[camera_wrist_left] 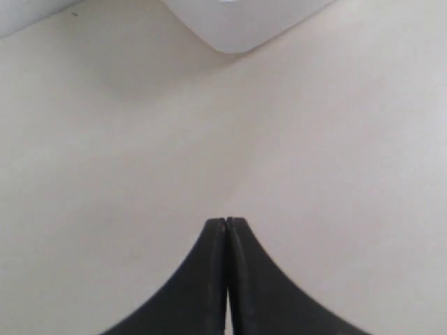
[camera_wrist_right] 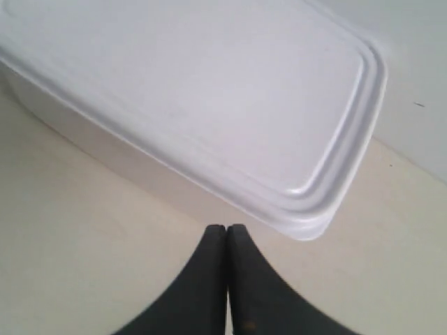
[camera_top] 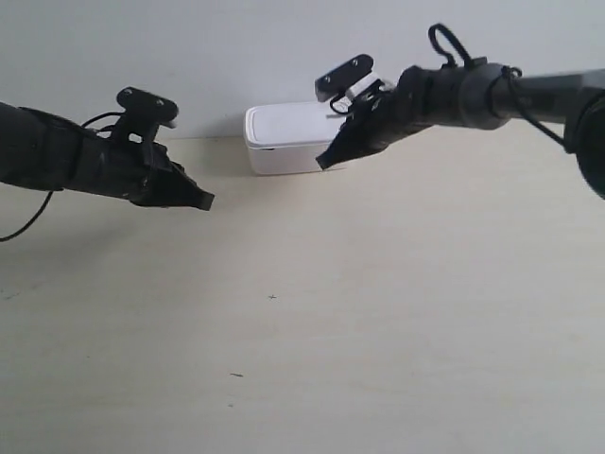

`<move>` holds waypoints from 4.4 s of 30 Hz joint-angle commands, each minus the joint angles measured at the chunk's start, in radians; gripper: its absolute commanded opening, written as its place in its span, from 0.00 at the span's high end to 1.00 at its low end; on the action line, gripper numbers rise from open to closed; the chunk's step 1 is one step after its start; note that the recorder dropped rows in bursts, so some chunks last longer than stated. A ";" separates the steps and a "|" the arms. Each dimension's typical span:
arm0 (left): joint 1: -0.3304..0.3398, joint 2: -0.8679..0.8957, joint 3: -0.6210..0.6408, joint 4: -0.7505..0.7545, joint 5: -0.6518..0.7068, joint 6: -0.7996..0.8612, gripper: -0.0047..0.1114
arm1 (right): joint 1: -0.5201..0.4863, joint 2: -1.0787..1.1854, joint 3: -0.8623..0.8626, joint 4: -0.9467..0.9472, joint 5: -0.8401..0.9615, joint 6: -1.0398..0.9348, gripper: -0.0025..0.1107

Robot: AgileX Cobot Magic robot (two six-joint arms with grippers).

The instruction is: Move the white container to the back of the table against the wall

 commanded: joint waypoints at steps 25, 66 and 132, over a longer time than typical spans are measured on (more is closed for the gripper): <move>-0.002 -1.007 0.728 -0.250 0.024 -0.103 0.96 | 0.008 -0.752 -0.007 -0.019 0.601 0.427 0.98; -0.002 -1.749 1.219 -0.238 0.210 -0.450 0.96 | 0.101 -1.901 1.352 0.199 0.125 0.580 0.98; -0.002 -1.749 1.219 0.174 0.225 -0.448 0.96 | 0.159 -1.915 1.884 0.348 -0.335 0.644 0.98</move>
